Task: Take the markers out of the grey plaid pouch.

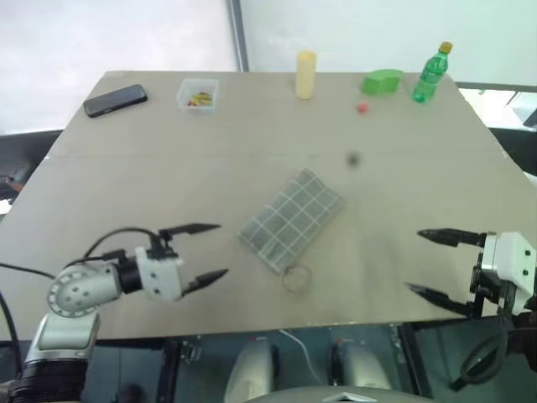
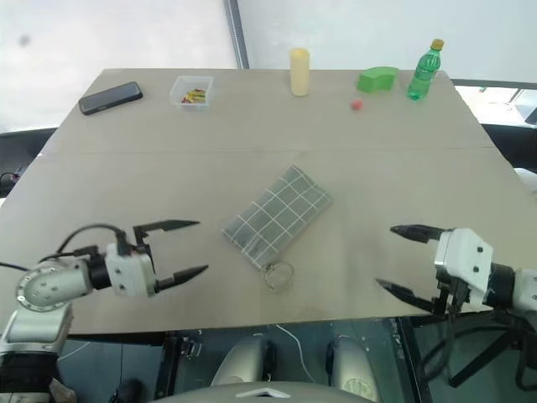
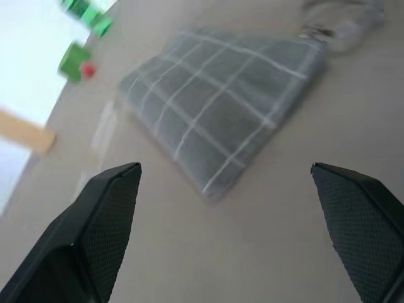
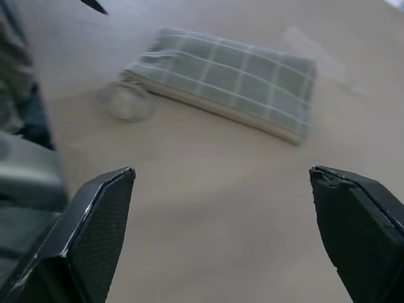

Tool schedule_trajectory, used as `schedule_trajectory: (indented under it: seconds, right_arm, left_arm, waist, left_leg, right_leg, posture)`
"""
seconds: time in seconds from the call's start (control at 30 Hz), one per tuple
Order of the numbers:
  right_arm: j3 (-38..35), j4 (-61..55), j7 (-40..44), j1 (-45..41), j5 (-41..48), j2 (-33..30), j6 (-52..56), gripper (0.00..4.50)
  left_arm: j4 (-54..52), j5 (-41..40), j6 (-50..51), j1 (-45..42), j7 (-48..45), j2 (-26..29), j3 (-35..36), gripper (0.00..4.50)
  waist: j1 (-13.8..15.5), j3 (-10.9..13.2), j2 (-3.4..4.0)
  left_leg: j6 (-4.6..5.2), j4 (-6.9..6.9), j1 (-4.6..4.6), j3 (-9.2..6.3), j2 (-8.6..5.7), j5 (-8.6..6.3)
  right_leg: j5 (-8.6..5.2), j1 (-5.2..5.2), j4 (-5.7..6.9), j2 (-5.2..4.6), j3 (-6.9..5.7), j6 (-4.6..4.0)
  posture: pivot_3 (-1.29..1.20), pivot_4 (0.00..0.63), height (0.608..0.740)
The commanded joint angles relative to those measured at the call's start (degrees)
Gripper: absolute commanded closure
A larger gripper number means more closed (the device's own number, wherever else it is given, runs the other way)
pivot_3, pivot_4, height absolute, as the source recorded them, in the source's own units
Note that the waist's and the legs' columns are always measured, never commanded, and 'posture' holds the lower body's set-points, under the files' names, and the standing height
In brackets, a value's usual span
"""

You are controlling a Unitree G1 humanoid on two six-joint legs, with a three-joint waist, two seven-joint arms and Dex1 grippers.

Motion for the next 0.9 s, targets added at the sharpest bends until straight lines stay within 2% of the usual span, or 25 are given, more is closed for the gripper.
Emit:
schedule_trajectory:
  seconds: [0.03,0.2,0.4,0.57,0.73,0.77,0.8,0.9]
  right_arm:
    - [-0.2,-1.9,2.4,-0.1,1.9,-1.3,-1.7,0.00]
    - [1.5,-3.6,1.1,-1.0,2.6,-1.2,-0.8,0.00]
    - [2.1,-4.7,-0.3,-0.4,2.5,-0.9,-0.3,0.00]
    - [2.3,-5.8,-1.5,-0.5,3.2,-1.0,0.6,0.00]
    - [2.5,-6.3,-2.5,-0.7,3.2,-1.0,1.2,0.00]
    - [2.6,-6.3,-2.7,-0.7,3.1,-1.1,1.2,0.00]
    - [2.8,-6.2,-2.8,-0.7,2.9,-1.1,1.1,0.00]
    - [3.2,-6.5,-3.5,-0.7,2.6,-1.0,1.1,0.00]
  left_arm:
    - [4.4,7.1,-12.0,-2.3,6.2,-1.6,-2.4,0.04]
    - [4.8,18.1,-13.7,-5.4,15.4,-6.8,-4.7,0.04]
    - [0.6,26.5,-9.8,-7.3,22.3,-7.6,-6.7,0.04]
    - [-8.0,28.2,0.6,-9.8,23.2,-9.0,-10.4,0.04]
    - [-7.1,25.1,7.5,-16.0,21.6,-7.3,-13.3,0.04]
    - [-6.5,24.3,8.5,-17.0,21.2,-6.8,-14.0,0.53]
    - [-6.4,23.3,9.5,-17.7,20.7,-6.5,-14.6,0.80]
    - [-7.5,21.6,12.0,-17.9,20.5,-5.9,-15.4,2.28]
  waist:
    - [-0.1,0.0,-0.02]
    - [0.0,0.0,-0.02]
    - [0.1,0.0,-0.01]
    - [0.2,0.0,-0.01]
    - [0.1,0.0,-0.01]
    - [0.1,0.0,-0.01]
    - [0.0,0.0,-0.01]
    - [-0.1,0.0,0.00]
  left_leg:
    - [0.02,0.00,0.01,0.00,0.01,-0.01]
    - [0.02,0.02,0.02,-0.08,0.01,-0.01]
    - [0.02,0.09,0.06,-0.22,0.00,-0.01]
    - [0.02,0.14,0.06,-0.27,0.00,-0.01]
    - [0.02,0.22,0.04,-0.38,0.00,-0.01]
    - [0.02,0.22,0.04,-0.40,0.00,-0.01]
    - [0.02,0.23,0.04,-0.43,0.00,-0.01]
    - [0.02,0.23,0.04,-0.51,0.00,-0.01]
  right_leg:
    - [0.00,0.01,0.00,0.00,0.00,0.01]
    - [0.01,0.09,0.02,0.00,-0.11,0.02]
    - [0.01,0.24,0.01,-0.01,-0.24,0.03]
    - [0.01,0.27,0.05,-0.01,-0.27,0.03]
    - [0.01,0.28,0.11,0.01,-0.35,0.03]
    - [0.01,0.28,0.12,0.01,-0.35,0.03]
    - [0.01,0.28,0.13,0.01,-0.34,0.03]
    - [0.00,0.27,0.12,0.01,-0.31,0.03]
  posture:
    - [0.00,0.150,0.740]
    - [0.00,0.150,0.740]
    - [0.00,0.150,0.740]
    - [0.00,0.150,0.740]
    - [0.00,0.150,0.740]
    - [0.00,0.150,0.740]
    - [0.00,0.150,0.740]
    - [0.00,0.150,0.740]
